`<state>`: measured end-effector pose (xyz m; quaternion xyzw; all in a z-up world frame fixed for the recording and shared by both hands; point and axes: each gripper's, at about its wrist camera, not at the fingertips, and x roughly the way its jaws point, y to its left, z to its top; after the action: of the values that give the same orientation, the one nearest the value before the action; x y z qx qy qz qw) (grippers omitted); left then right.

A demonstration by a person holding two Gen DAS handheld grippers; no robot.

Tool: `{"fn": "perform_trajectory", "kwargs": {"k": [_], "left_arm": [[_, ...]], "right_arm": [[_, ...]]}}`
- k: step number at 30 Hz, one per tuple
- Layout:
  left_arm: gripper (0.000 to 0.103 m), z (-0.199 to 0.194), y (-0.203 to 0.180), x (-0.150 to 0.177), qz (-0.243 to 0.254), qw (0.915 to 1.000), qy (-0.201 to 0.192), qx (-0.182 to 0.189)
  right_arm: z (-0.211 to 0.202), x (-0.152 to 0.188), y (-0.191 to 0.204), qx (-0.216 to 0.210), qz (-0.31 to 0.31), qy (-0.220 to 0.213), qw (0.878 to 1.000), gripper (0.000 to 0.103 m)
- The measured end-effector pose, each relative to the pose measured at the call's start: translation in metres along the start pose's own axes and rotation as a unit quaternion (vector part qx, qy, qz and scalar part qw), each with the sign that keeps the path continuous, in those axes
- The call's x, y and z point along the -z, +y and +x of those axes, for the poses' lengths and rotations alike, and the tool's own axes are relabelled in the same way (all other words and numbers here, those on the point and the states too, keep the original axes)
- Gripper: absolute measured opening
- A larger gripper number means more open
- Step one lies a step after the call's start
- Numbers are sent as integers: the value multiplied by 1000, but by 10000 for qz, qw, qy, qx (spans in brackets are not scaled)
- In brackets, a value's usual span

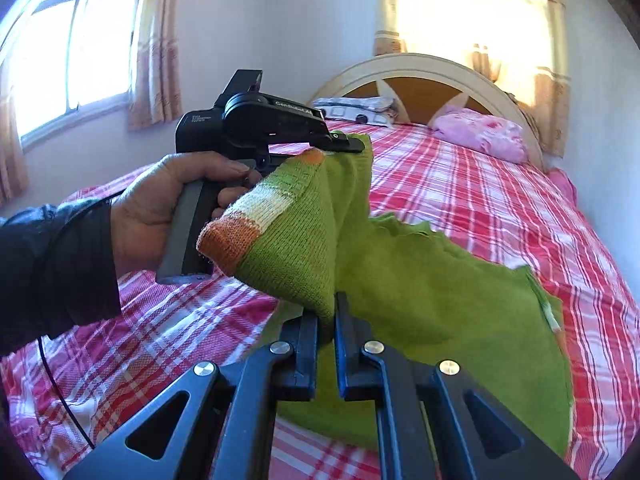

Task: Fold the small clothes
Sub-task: 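Lift the folded sweater off the bed with both grippers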

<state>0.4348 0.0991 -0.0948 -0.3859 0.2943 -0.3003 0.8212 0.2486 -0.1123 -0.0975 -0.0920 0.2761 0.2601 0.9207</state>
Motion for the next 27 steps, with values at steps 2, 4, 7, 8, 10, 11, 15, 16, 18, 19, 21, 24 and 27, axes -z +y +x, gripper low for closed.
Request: {"fn": "perform_trajectory", "kwargs": {"k": [2,4,7,8,10,11,15,16,18,19,21,24,27], "left_arm": [[15,7,-8,1,51,10000,32,26],[15,16,-18,2,97,9999,82,52],[15,29,-30,4,241,9996,161,-4],[15,33,-33,5,270,9995,190,-10],[15,42,-40,9,326,9991,258,-6],[15,46,-44,10,356,9989,295,2],[15,64,-58,16,468,9980,420,4],[15,69,-61,17,500,9977,460,1],[15,77,-68,20,565,9969,539,11],[15,82,-72,21,608,9965,574,7],[15,89,-78,23,653,9959,625,15],[15,101,-83,28,682,9951,715,-36],[15,112,-85,32,681,9943,808,-100]], "right_arm": [[-6,2,-10,19,138,-56,9999,6],[-12,4,-21,47,276,-104,9996,6],[-19,8,-36,142,443,-148,9988,6],[-20,9,-40,155,496,-143,9985,6],[-23,13,-50,206,628,-126,9977,6],[-26,16,-54,229,682,-127,9973,6],[-34,26,-70,320,833,-106,9960,6],[-36,28,-74,355,873,-103,9955,6],[-40,32,-81,382,949,-107,9947,6],[-43,35,-85,408,992,-117,9942,6],[-49,39,-92,451,1086,-137,9930,6],[-53,45,-102,495,1246,-112,9909,5],[-56,52,-113,578,1366,-76,9889,0]]}}
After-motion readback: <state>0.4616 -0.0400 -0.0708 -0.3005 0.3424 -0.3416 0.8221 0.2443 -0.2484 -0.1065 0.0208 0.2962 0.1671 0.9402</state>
